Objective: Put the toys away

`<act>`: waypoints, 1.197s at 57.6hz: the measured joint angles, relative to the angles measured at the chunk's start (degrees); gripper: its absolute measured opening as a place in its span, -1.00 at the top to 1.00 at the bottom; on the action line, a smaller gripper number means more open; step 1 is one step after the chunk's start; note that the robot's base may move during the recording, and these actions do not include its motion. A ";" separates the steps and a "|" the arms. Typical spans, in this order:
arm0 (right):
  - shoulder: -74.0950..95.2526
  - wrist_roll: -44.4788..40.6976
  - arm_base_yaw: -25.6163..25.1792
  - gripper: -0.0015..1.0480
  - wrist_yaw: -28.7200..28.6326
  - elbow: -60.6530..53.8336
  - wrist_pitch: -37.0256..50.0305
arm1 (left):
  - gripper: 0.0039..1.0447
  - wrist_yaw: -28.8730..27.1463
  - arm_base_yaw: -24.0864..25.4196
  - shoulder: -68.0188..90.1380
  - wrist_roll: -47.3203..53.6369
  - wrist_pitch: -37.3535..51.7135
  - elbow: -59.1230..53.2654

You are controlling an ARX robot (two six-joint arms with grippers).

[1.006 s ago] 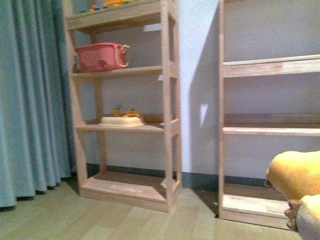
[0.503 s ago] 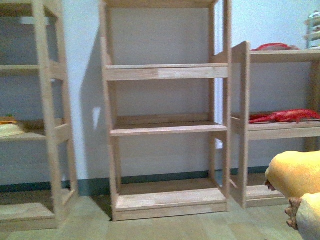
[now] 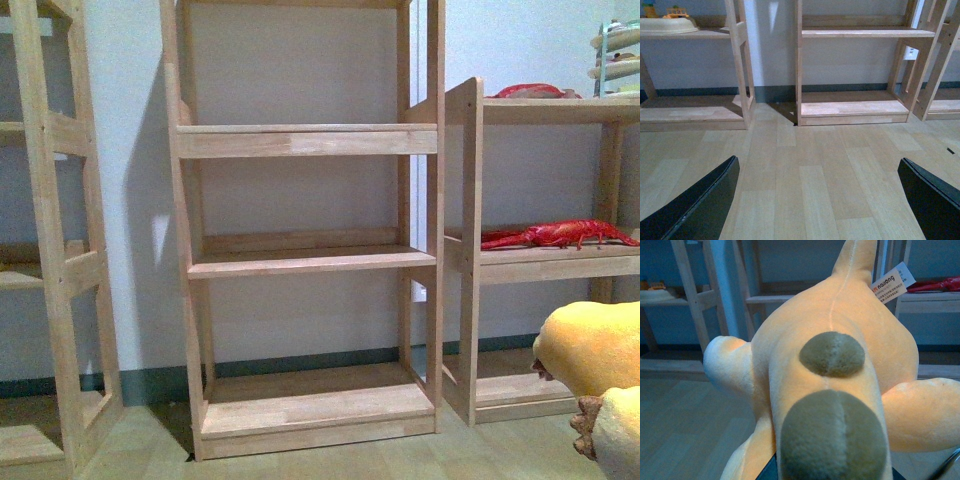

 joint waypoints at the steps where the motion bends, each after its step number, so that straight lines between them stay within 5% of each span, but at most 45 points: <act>1: 0.00 0.00 0.00 0.82 0.00 0.00 0.00 | -0.88 0.07 0.00 0.00 0.00 0.00 0.00; 69: 0.02 0.00 0.07 0.82 0.15 0.00 0.00 | -0.88 -0.02 0.04 0.00 0.00 0.00 0.00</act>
